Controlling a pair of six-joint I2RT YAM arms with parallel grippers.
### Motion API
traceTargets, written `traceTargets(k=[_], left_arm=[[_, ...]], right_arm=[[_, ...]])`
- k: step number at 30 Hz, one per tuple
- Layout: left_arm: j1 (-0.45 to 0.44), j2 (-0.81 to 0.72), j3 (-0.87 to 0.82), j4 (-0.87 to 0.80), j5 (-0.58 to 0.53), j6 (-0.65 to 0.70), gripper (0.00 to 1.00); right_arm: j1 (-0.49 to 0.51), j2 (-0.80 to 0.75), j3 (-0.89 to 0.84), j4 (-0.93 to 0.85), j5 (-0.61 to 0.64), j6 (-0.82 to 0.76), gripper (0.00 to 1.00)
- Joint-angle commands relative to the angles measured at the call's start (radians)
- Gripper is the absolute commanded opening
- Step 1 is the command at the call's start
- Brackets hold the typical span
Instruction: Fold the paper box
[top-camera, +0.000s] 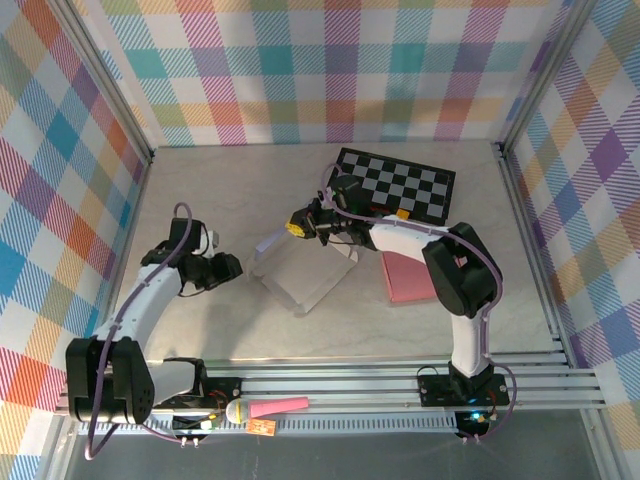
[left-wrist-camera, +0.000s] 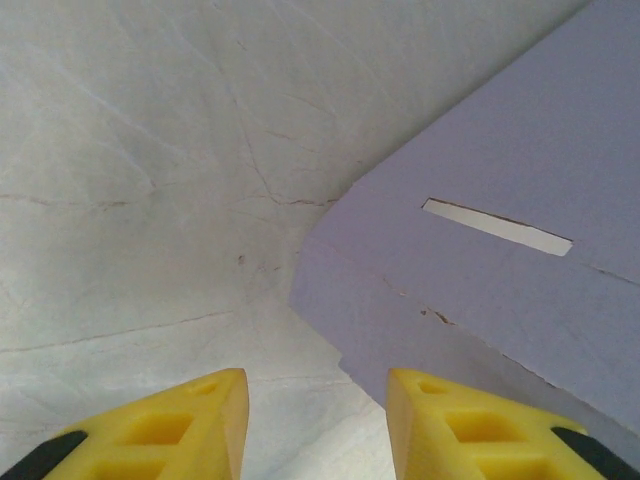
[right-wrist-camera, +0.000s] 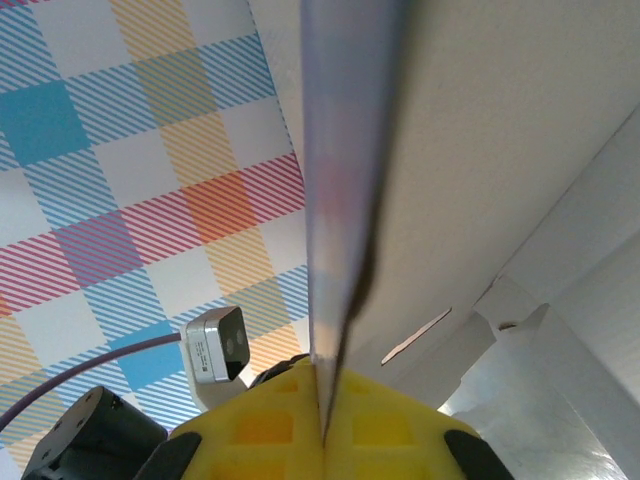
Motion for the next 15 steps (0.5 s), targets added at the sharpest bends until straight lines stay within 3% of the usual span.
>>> traceTargets(k=[1,9,15], left_arm=[[-0.011,0.024,0.054,-0.017,0.046,0.154,0.41],[-0.111,0.078,0.086,-0.032,0.068,0.279,0.42],[-0.156,0.084,0.051,0.033,0.041,0.269,0.43]], right_arm=[[-0.01,0.038,0.037,-0.072,-0.038,-0.026,0.0],[-0.024,0.069,0.1,-0.116,-0.067,-0.039,0.0],[-0.032,0.088,0.107,-0.088,-0.095,-0.022,0.0]])
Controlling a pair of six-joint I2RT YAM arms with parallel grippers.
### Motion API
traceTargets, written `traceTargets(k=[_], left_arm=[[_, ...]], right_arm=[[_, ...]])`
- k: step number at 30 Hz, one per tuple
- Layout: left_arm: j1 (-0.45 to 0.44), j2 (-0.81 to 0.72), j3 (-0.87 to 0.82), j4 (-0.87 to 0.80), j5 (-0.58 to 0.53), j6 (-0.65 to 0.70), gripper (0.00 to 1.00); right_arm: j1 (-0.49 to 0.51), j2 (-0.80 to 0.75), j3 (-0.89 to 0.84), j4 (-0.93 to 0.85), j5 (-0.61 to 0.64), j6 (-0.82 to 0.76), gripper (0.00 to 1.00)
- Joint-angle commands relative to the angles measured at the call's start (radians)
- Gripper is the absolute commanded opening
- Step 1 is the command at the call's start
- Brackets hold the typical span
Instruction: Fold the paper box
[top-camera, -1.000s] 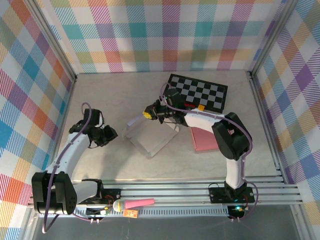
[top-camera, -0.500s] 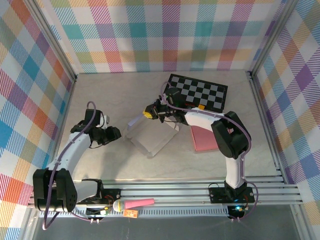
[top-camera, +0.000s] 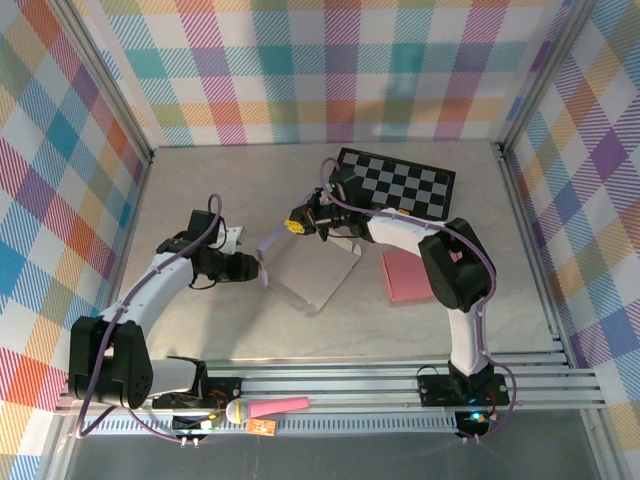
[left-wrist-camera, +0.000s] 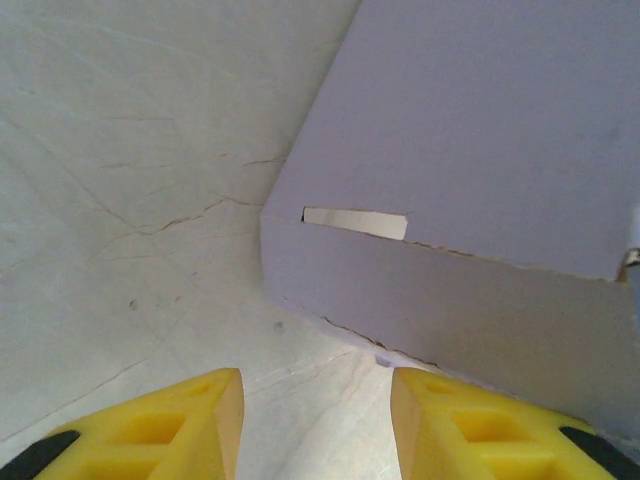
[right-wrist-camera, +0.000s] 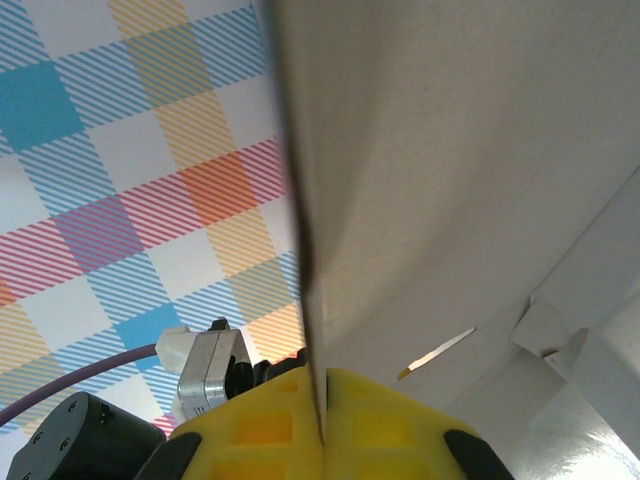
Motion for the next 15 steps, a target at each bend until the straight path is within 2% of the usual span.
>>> traceTargets(k=[1,9,15], left_arm=[[-0.022,0.009,-0.015,0.042,0.004,0.023,0.43],[-0.106,0.002,-0.028,0.097,-0.037,-0.063,0.45],[-0.147,-0.036,-0.09,0.137,-0.12,-0.115,0.46]], right_arm=[[-0.007,0.032,0.022,-0.024,-0.008,-0.006,0.0],[-0.02,0.046,0.026,-0.019,-0.034,-0.006,0.0],[-0.039,0.052,0.046,-0.03,-0.072,-0.007,0.0]])
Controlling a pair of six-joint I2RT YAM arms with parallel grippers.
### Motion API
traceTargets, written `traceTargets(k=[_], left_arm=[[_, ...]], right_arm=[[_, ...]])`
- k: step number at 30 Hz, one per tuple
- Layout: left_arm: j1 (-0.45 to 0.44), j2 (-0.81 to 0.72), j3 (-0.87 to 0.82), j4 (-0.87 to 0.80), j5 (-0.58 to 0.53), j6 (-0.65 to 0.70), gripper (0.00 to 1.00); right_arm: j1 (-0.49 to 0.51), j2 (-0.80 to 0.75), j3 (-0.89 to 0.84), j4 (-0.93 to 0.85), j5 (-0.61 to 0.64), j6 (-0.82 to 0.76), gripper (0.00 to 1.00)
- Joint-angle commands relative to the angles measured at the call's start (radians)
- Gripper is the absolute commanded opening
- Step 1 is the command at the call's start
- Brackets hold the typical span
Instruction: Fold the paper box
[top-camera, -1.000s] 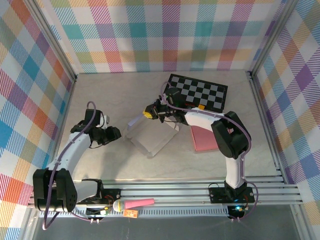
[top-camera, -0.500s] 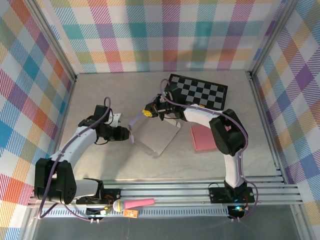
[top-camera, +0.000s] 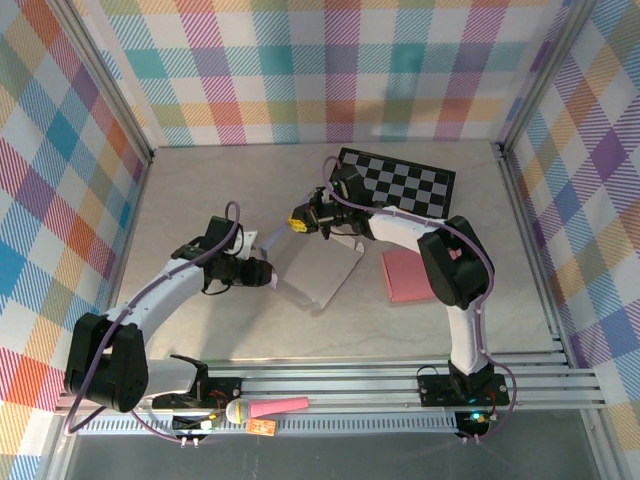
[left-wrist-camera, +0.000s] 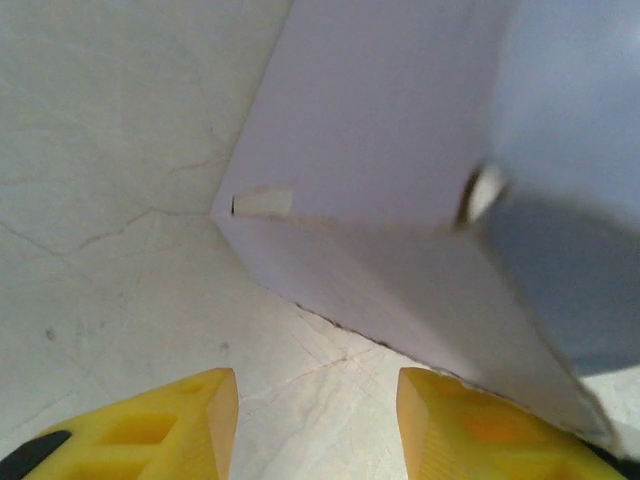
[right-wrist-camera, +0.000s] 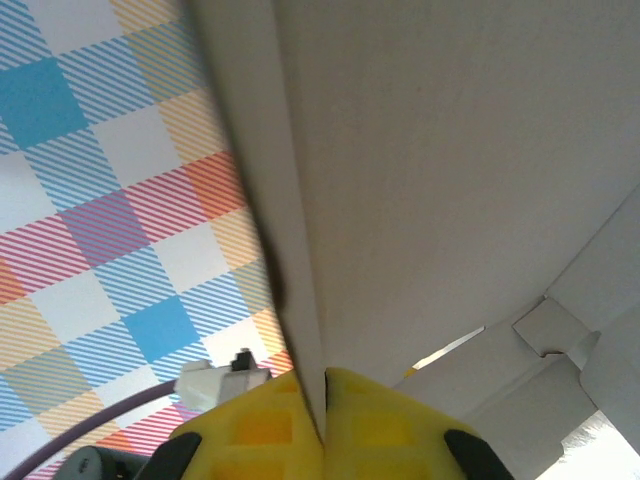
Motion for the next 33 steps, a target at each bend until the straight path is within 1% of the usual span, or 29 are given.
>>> traceTargets(k=[1,6,10,13,16,18,22,26,29,33], left_arm=[[-0.012,-0.025,-0.024,0.041,-0.044,-0.037,0.47],[-0.02,-0.019,-0.008,0.036,-0.08,-0.01,0.49],[-0.02,0.01,0.031,0.025,-0.088,0.018,0.46],[-0.023,-0.004,0.051,0.046,-0.056,0.038,0.43],[-0.038,-0.028,0.052,0.079,0.02,0.064,0.44],[-0.05,-0.033,0.057,0.066,0.036,0.079,0.44],[-0.058,-0.06,0.054,0.03,0.051,0.085,0.45],[-0.059,-0.138,0.031,0.027,0.065,0.105,0.47],[-0.059,-0.159,0.035,0.009,0.066,0.148,0.48],[-0.059,-0.152,0.065,-0.026,0.041,0.215,0.49]], right_arm=[[-0.013,0.03,0.033,-0.038,-0.029,-0.007,0.0],[-0.026,0.047,0.064,-0.084,-0.086,-0.012,0.0],[-0.032,0.03,0.079,-0.154,-0.115,-0.039,0.0],[-0.033,-0.001,0.075,-0.185,-0.113,-0.045,0.0],[-0.037,-0.031,0.072,-0.217,-0.092,-0.041,0.0],[-0.04,-0.044,0.073,-0.225,-0.083,-0.015,0.0],[-0.05,-0.068,0.12,-0.294,-0.068,-0.007,0.0],[-0.064,-0.095,0.166,-0.379,-0.076,-0.01,0.0],[-0.071,-0.114,0.181,-0.43,-0.091,-0.018,0.0],[-0.081,-0.148,0.172,-0.475,-0.098,-0.033,0.0]])
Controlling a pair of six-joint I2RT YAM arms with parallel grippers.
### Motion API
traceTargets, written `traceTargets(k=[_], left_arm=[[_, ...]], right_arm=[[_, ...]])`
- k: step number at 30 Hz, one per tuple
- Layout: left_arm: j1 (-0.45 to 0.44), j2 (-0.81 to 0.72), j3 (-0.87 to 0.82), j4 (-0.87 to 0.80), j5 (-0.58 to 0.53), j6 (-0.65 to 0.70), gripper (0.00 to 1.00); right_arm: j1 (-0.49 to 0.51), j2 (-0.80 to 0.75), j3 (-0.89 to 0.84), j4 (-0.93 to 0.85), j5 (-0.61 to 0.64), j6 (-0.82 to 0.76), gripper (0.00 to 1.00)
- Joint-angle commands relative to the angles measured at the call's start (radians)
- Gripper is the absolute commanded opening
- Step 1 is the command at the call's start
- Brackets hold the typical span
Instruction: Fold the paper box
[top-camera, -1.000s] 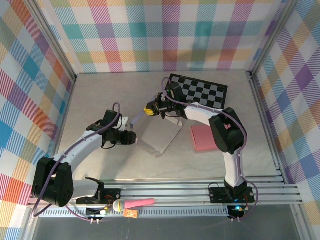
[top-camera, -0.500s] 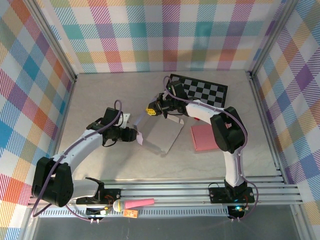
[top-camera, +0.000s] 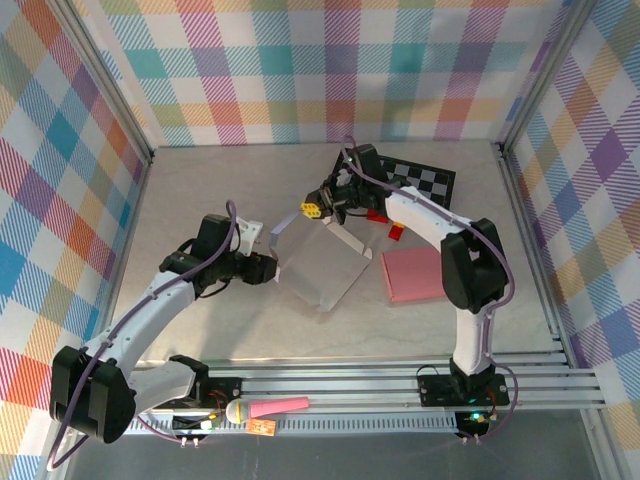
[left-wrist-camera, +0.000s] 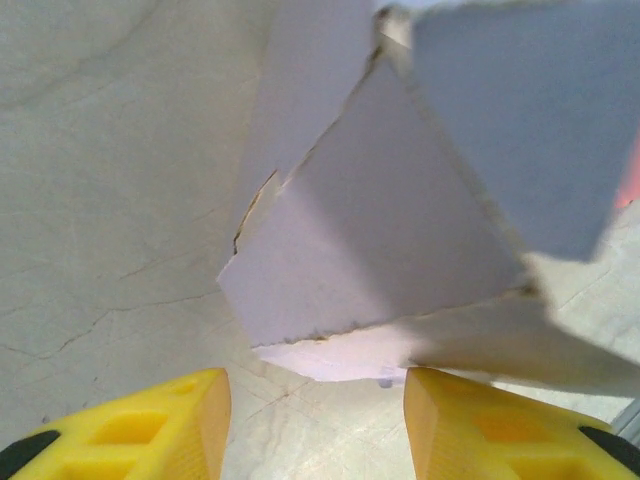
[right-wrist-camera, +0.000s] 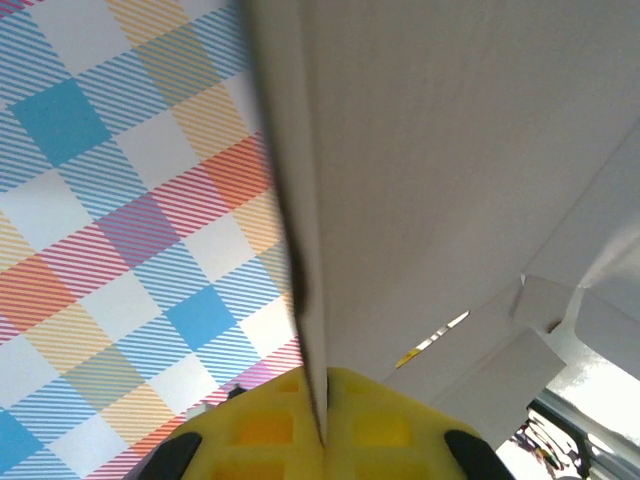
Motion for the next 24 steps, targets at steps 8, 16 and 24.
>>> traceTargets(k=[8,16,24], left_arm=[[-0.008,0.034,0.068,-0.042,0.016,0.127,0.49],[-0.017,0.041,0.083,0.014,0.016,0.093,0.49],[-0.05,0.06,0.089,0.054,-0.037,0.07,0.49]], right_arm=[[-0.021,-0.084,-0.02,-0.032,-0.038,0.022,0.0],[-0.023,-0.084,-0.024,-0.012,-0.036,0.041,0.0],[-0.02,-0.082,-0.036,0.023,-0.038,0.081,0.0]])
